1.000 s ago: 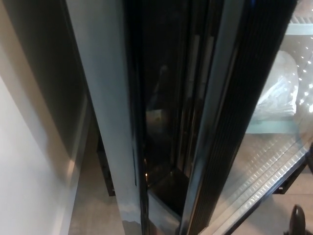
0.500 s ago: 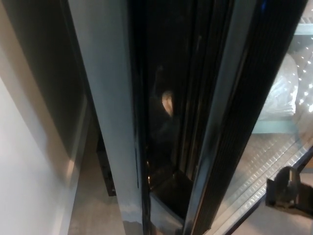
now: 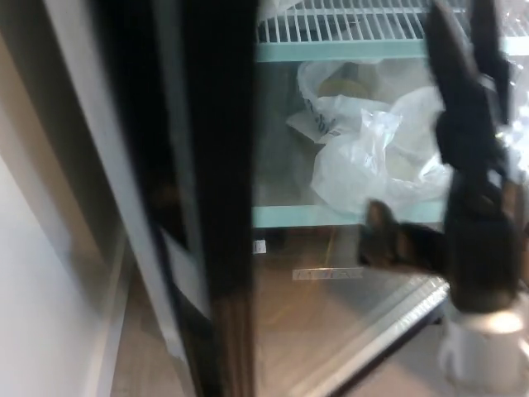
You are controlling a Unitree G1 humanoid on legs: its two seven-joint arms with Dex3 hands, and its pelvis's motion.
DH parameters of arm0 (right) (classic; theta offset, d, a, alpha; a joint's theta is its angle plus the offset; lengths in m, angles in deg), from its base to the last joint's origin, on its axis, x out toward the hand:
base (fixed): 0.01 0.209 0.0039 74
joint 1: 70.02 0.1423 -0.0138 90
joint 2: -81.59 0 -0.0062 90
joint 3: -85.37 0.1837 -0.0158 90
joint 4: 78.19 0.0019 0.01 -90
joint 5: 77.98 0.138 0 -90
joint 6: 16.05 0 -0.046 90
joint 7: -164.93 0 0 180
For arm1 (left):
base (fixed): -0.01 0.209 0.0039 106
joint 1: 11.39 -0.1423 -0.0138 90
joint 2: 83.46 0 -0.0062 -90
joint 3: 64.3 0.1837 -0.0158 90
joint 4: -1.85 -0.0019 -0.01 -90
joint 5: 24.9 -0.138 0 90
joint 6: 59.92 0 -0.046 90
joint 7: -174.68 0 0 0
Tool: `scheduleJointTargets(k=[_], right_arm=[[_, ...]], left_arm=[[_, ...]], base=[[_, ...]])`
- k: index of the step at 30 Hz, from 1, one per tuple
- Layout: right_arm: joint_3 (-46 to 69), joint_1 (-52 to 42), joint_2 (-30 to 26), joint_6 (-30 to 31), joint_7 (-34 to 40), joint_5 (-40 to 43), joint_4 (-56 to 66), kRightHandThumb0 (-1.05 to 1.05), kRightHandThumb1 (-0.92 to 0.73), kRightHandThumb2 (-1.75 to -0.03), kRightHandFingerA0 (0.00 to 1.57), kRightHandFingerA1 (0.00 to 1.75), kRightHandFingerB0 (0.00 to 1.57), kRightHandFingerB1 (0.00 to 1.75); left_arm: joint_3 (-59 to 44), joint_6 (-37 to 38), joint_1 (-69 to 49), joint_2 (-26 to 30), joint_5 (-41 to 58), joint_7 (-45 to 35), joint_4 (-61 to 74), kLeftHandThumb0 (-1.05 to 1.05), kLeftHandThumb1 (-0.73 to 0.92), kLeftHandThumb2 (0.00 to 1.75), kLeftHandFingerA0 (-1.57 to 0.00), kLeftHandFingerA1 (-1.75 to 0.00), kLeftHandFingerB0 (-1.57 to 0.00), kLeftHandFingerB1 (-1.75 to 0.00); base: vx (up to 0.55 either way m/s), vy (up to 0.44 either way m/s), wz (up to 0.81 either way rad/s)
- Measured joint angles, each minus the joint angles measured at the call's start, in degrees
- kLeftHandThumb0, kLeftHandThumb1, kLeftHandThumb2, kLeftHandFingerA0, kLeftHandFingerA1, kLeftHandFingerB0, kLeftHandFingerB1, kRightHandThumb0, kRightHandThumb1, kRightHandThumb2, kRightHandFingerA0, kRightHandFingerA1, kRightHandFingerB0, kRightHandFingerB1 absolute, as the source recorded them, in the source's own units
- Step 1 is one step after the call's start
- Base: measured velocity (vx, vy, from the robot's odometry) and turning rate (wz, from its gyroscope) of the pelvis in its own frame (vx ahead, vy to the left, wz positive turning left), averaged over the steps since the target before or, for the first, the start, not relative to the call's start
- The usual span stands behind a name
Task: The robot stands in front of a refrigerator with an opened door and closes the door by swing its right hand at the door
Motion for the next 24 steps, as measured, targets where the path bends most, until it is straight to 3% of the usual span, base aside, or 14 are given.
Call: scheduleJointTargets(k=[14,18,24], right_arm=[[-5.73,21.7,-2.96,7.55,1.12,-6.25,-28.48,-0.84,-0.82,-1.11,0.0,0.12,0.0,0.12],[-8.34,28.25,-5.35,11.38,1.17,-8.28,-40.62,-0.81,-0.81,-1.11,0.0,0.16,0.0,0.15],[-11.27,30.42,-11.64,16.44,1.29,-11.38,-44.69,-0.82,-0.82,-1.11,0.0,0.14,0.0,0.14]], left_arm=[[0.69,0.04,0.49,-0.08,-0.06,0.01,0.27,-0.61,0.9,0.67,-0.43,-0.51,-0.39,-0.44],[1.28,0.05,1.06,-0.08,-0.18,0.01,0.4,-0.6,0.91,0.67,-0.44,-0.51,-0.39,-0.44],[2.86,0.26,1.5,0.31,-0.71,-0.01,0.75,-0.6,0.9,0.67,-0.45,-0.5,-0.38,-0.43]], base=[[0.0,0.001,0.01],[0.0,0.0,0.0],[0.0,-0.001,0.01]])
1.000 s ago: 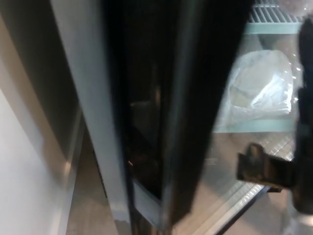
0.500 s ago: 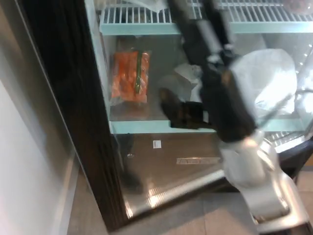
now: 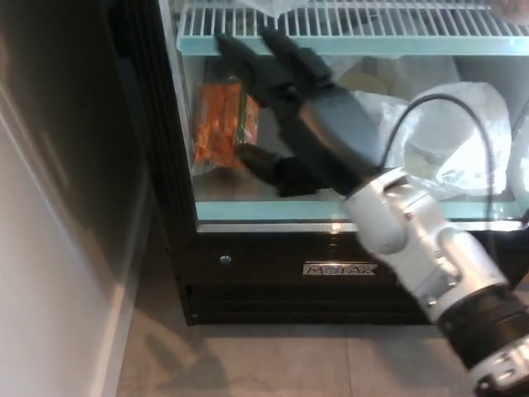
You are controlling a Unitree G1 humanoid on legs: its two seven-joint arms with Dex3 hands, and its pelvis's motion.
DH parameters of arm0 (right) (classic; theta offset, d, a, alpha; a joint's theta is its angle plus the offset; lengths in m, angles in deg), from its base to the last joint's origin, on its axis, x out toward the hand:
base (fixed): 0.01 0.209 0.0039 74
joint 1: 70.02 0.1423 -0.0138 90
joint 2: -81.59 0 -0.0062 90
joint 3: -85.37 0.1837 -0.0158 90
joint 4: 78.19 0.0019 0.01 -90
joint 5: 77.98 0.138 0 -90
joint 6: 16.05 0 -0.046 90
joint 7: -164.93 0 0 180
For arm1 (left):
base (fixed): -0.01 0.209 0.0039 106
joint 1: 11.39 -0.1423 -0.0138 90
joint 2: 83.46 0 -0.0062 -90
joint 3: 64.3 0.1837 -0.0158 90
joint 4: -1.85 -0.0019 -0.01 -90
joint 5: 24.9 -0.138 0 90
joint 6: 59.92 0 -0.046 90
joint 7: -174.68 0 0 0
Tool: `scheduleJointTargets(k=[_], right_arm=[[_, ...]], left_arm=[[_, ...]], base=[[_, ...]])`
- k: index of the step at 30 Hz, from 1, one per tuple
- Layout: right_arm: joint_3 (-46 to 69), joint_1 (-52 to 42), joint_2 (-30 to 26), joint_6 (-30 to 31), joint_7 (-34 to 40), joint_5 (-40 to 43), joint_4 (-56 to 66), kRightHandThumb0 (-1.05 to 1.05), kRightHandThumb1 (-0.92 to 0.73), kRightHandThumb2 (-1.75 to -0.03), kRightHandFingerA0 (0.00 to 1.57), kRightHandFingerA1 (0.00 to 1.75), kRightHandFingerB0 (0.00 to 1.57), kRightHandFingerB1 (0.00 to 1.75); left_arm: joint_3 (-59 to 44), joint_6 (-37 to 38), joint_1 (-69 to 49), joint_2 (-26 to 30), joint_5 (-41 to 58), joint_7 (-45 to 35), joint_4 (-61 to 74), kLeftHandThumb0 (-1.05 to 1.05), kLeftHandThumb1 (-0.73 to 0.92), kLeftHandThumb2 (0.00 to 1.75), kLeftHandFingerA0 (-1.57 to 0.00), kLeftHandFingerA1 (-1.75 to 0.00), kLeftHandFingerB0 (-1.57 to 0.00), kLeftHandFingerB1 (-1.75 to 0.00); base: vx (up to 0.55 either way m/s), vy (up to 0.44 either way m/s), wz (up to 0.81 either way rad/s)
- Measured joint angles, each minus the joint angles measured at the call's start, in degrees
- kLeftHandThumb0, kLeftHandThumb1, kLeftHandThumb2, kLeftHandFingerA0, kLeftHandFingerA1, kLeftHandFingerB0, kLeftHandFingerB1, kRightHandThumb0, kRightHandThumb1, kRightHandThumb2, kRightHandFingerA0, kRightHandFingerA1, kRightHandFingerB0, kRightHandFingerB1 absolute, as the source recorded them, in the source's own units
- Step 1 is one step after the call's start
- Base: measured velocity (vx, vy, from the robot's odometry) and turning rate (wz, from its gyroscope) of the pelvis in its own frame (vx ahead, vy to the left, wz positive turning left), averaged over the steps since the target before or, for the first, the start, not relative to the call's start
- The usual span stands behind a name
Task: The robot stands in front of a refrigerator with an opened door and closes the door by swing its right hand at the door
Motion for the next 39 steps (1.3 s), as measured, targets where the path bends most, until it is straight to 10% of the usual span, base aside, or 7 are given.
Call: scheduleJointTargets(k=[4,5,23,24,37,38,39], right_arm=[[-0.79,-0.79,-2.42,2.21,-0.18,-0.3,4.08,-0.81,-0.83,-1.12,0.0,0.14,0.0,0.14],[-0.7,-1.21,-2.63,2.22,-0.24,-0.22,5.55,-0.82,-0.84,-1.13,0.0,0.14,0.0,0.14],[1.16,-35.89,-9.22,-2.47,-0.97,2.98,39.7,-0.82,-0.79,-1.08,0.04,0.22,0.04,0.14],[1.44,-37.7,-9.62,-2.87,-0.78,3.07,39.91,-0.83,-0.79,-1.08,0.07,0.23,0.07,0.16],[7.07,-60.9,-15.06,-8.37,4.18,5.18,20.12,-0.88,-0.86,-1.16,0.0,0.12,0.0,0.09],[7.41,-61.23,-15.22,-8.29,4.25,5.43,16.43,-0.89,-0.8,-1.13,0.0,0.12,0.0,0.11],[7.46,-61.27,-15.23,-8.29,4.26,5.46,16.04,-0.89,-0.75,-1.05,0.07,0.17,0.07,0.13]], left_arm=[[0.56,0.15,0.69,0.06,-0.07,0.0,0.19,-0.51,0.7,1.1,-0.44,-0.64,-0.27,-0.54],[0.6,0.15,0.76,0.05,-0.06,0.0,0.18,-0.57,0.9,0.66,-0.46,-0.5,-0.4,-0.44],[1.51,0.18,1.0,-0.26,-0.02,0.06,-0.13,-0.54,0.71,1.1,-0.46,-0.65,-0.26,-0.53],[1.55,0.18,0.93,-0.26,-0.02,0.06,-0.18,-0.58,0.89,0.66,-0.5,-0.52,-0.41,-0.45],[1.98,0.21,-0.6,-0.32,-0.03,0.09,-1.6,-0.5,0.7,1.09,-0.48,-0.66,-0.28,-0.54],[2.06,0.21,-0.67,-0.32,-0.05,0.09,-1.73,-0.55,0.88,0.66,-0.52,-0.52,-0.42,-0.45],[2.06,0.21,-0.67,-0.32,-0.05,0.09,-1.74,-0.49,0.69,1.08,-0.48,-0.65,-0.27,-0.53]], base=[[0.0,0.0,0.0],[0.0,0.0,0.0],[0.0,0.0,0.0],[0.0,0.0,0.0],[0.0,0.0,0.0],[0.0,0.0,0.0],[0.0,0.0,0.0]])
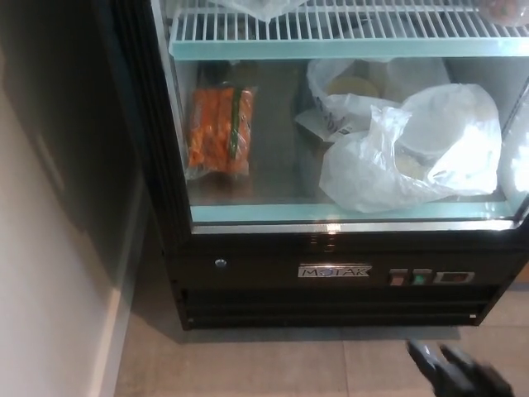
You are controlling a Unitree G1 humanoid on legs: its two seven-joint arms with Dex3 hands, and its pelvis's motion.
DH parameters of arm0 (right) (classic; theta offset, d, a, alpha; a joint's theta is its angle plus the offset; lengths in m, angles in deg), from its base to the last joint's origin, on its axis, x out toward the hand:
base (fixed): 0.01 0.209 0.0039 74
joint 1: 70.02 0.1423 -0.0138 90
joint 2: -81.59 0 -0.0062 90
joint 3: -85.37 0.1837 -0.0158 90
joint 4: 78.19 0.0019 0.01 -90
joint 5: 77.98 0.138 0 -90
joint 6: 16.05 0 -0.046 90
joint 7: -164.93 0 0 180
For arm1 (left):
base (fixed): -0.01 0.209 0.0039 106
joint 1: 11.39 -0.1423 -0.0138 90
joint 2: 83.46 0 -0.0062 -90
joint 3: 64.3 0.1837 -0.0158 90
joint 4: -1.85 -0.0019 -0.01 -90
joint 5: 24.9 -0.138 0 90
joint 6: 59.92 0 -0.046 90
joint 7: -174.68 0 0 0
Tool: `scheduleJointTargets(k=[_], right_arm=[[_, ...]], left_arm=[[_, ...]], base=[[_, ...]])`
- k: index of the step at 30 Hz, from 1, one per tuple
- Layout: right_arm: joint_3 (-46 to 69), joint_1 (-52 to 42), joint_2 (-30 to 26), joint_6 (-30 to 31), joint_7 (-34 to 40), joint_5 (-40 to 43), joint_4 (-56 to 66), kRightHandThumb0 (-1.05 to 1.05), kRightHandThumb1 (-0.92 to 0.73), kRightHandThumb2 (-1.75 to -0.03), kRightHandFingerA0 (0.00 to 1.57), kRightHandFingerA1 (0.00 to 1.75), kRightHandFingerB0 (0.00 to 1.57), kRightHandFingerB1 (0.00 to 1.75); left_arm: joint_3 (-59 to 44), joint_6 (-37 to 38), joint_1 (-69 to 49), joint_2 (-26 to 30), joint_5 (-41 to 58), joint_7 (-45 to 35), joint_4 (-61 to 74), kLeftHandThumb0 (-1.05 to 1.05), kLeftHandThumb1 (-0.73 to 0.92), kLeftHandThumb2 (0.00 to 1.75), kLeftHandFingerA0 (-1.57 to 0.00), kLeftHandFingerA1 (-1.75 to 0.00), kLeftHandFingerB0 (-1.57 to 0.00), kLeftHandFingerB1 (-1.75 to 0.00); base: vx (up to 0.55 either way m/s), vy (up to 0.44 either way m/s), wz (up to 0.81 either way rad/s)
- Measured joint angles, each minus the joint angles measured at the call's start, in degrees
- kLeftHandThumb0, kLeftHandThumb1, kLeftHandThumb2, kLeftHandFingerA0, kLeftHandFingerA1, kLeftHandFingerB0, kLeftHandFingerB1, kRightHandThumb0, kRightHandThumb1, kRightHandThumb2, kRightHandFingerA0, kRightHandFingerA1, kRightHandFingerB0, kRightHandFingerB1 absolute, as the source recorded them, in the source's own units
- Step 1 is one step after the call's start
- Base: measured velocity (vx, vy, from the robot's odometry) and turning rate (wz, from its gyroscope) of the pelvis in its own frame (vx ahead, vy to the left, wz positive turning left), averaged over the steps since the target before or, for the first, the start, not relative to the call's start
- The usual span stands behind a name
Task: The robot stands in front of a refrigerator with an opened door and closes the door by swing its right hand at the door
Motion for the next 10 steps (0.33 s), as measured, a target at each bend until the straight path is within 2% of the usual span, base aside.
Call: scheduleJointTargets(k=[1,2,4,5,7,8,9,10], right_arm=[[0.31,0.17,-0.06,0.66,-0.2,0.19,-3.69,-0.89,-0.75,-1.05,0.07,0.17,0.07,0.13],[0.61,0.62,-0.07,1.54,-0.63,0.33,-6.27,-0.79,-0.69,-1.01,0.06,0.31,0.06,0.22],[1.31,1.81,-0.06,3.11,-1.47,0.81,-10.65,-0.79,-0.69,-1.01,0.06,0.31,0.06,0.22],[1.8,2.71,-0.05,3.95,-1.97,1.18,-13.32,-0.8,-0.69,-1.04,0.1,0.51,0.02,0.4],[2.83,4.54,-0.03,5.74,-2.98,1.84,-18.4,-0.8,-0.69,-1.04,0.1,0.51,0.02,0.4],[3.12,5.32,-0.03,6.37,-3.36,2.04,-20.31,-0.69,-0.9,-0.67,0.2,0.41,0.23,0.35],[3.45,6.28,-0.03,7.24,-3.85,2.3,-22.72,-0.7,-0.92,-0.68,0.27,0.42,0.3,0.37],[4.0,7.65,-0.03,8.39,-4.58,2.74,-26.14,-0.7,-0.92,-0.68,0.27,0.42,0.3,0.37]], left_arm=[[0.11,0.0,-0.07,0.0,-0.01,0.0,-0.12,-0.49,0.69,1.08,-0.48,-0.65,-0.27,-0.53],[0.18,0.0,-0.07,-0.03,-0.01,0.0,-0.18,-0.48,0.68,1.08,-0.49,-0.65,-0.27,-0.53],[0.29,0.0,0.01,-0.12,0.0,0.0,-0.25,-0.48,0.68,1.08,-0.49,-0.65,-0.27,-0.53],[0.35,0.0,0.04,-0.19,0.0,0.0,-0.29,-0.47,0.66,1.07,-0.48,-0.67,-0.26,-0.54],[0.45,0.0,0.12,-0.34,0.0,0.0,-0.35,-0.47,0.66,1.07,-0.48,-0.67,-0.26,-0.54],[0.47,0.0,0.17,-0.39,0.0,0.0,-0.38,-0.54,0.87,0.65,-0.48,-0.53,-0.39,-0.45],[0.5,0.0,0.25,-0.45,0.01,0.0,-0.4,-0.54,0.87,0.65,-0.48,-0.53,-0.4,-0.45],[0.52,0.0,0.42,-0.5,0.01,-0.01,-0.49,-0.54,0.87,0.65,-0.48,-0.53,-0.4,-0.45]], base=[[0.0,0.0,0.0],[0.0,0.0,0.0],[0.0,0.0,0.0],[0.0,0.0,0.0],[0.0,0.0,0.0],[0.0,0.0,0.0],[0.0,0.0,0.0],[0.0,0.0,0.0]])
